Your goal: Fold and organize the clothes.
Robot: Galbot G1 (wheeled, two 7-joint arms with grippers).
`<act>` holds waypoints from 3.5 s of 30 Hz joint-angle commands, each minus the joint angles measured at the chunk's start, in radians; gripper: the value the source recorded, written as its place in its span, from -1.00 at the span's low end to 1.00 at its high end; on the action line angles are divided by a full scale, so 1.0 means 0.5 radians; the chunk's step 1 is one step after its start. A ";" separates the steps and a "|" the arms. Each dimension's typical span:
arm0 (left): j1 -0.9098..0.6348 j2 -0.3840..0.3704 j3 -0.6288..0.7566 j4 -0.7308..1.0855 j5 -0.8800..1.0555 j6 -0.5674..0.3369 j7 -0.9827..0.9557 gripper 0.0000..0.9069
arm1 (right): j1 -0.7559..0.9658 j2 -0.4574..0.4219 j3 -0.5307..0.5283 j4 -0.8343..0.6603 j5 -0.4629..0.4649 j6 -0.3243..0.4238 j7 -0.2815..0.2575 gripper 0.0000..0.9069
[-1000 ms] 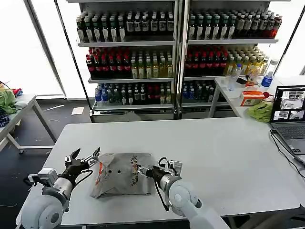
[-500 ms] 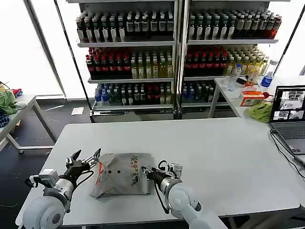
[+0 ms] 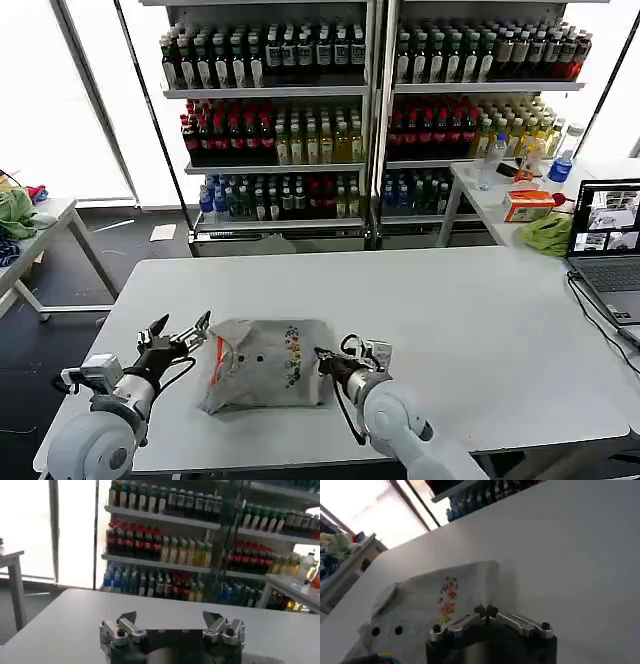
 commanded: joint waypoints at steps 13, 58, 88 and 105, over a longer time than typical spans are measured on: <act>-0.024 -0.087 0.016 0.005 0.006 0.004 0.003 1.00 | -0.093 -0.413 0.428 -0.026 -0.478 -0.001 -0.253 -1.00; 0.034 -0.126 0.060 -0.021 0.016 0.028 0.003 1.00 | -0.354 -0.547 0.437 0.521 0.106 -0.007 -0.072 1.00; 0.032 -0.115 0.055 -0.017 0.014 0.031 0.004 1.00 | -0.396 -0.649 0.476 0.378 0.240 -0.009 0.045 1.00; 0.054 -0.119 0.045 -0.046 0.012 0.040 -0.004 1.00 | 0.154 -0.411 0.268 0.233 -0.564 0.005 -0.358 1.00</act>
